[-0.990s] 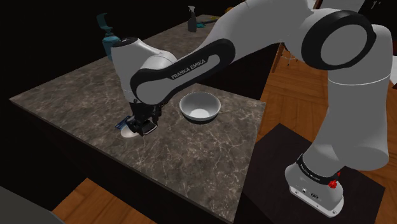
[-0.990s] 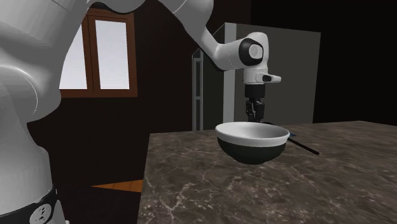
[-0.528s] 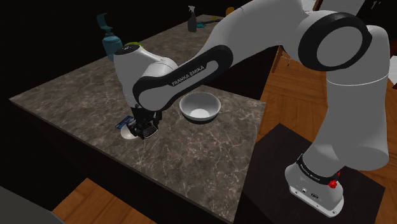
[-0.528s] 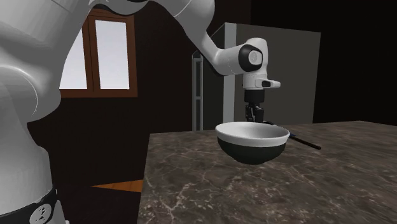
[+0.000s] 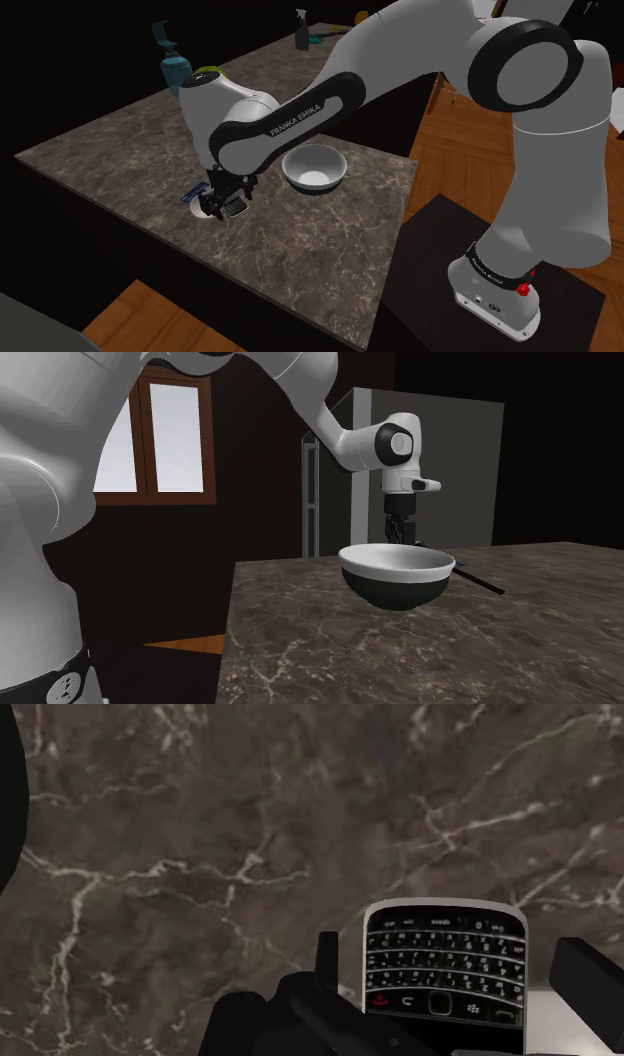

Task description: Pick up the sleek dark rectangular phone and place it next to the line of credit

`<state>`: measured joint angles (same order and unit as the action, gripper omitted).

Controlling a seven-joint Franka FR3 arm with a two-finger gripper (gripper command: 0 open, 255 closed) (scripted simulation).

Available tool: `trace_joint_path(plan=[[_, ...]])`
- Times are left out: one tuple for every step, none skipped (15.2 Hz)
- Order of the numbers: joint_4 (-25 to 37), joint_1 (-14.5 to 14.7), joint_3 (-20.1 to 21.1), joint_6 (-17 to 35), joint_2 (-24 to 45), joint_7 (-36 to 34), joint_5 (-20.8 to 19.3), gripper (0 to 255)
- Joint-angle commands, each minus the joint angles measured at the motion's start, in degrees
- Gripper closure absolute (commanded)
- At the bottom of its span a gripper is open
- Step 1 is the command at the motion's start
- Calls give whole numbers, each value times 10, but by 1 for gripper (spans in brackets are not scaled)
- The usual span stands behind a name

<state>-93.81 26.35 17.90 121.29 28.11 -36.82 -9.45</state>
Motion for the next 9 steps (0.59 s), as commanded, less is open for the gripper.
trace_joint_path(plan=[[0,0,0,0,0,0,0,0],[0,0,0,0,0,0,0,0],[8,-1,2,-16,-8,2,3,0],[16,-2,3,-31,-16,4,6,0],[25,-2,5,-47,-23,6,9,0],[33,-3,6,-60,-28,7,11,0],[33,-3,6,-60,-28,7,11,0],[33,-3,6,-60,-28,7,11,0],[33,-3,6,-60,-28,7,11,0]])
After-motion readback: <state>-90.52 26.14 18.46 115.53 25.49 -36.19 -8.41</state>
